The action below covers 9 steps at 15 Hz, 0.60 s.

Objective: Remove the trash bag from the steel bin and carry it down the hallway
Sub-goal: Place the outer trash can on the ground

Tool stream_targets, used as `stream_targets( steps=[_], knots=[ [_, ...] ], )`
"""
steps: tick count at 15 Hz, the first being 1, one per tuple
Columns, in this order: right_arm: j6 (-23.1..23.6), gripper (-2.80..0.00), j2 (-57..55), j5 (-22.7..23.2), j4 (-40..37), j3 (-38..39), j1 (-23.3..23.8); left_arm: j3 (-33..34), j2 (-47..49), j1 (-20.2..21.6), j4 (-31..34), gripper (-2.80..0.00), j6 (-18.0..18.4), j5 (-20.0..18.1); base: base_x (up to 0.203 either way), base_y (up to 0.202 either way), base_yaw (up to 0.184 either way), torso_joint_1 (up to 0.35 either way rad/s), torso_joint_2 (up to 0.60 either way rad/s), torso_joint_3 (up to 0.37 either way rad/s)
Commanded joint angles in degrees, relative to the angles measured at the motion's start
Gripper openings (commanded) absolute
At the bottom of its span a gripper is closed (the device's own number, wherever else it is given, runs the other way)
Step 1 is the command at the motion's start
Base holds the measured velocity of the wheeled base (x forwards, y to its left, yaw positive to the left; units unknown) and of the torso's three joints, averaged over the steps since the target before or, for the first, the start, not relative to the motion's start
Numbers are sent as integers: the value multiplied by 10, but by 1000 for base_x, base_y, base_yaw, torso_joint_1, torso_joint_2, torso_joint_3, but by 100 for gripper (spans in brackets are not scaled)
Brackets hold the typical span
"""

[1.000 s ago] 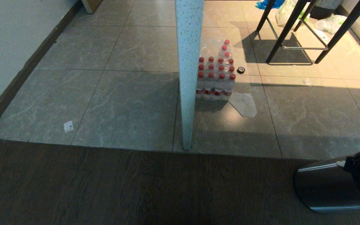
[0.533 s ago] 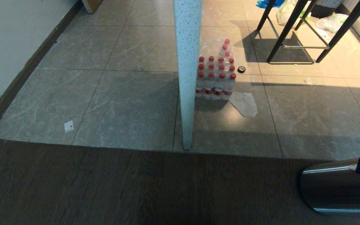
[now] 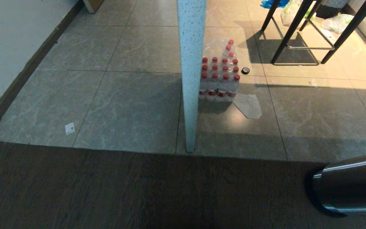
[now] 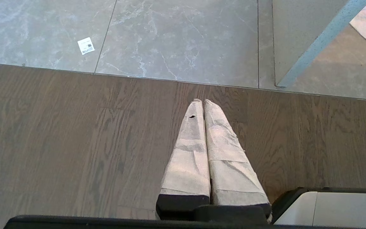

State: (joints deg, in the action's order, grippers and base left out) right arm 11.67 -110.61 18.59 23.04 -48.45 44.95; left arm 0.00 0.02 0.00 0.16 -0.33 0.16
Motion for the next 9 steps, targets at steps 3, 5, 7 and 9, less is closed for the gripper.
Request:
stream_targets(
  steps=[3,5,7,9],
  knots=[
    [53,-280,101,20,-58,-3,11,0,0,0,0,-280,0,0,0,0,0,0,0,0],
    [86,-280,157,32,-103,-6,14,0,0,0,0,-280,0,0,0,0,0,0,0,0],
    [117,-280,215,56,-159,-8,15,0,0,0,0,-280,0,0,0,0,0,0,0,0],
    [151,-280,271,68,-218,-9,15,0,0,0,0,-280,0,0,0,0,0,0,0,0]
  ],
)
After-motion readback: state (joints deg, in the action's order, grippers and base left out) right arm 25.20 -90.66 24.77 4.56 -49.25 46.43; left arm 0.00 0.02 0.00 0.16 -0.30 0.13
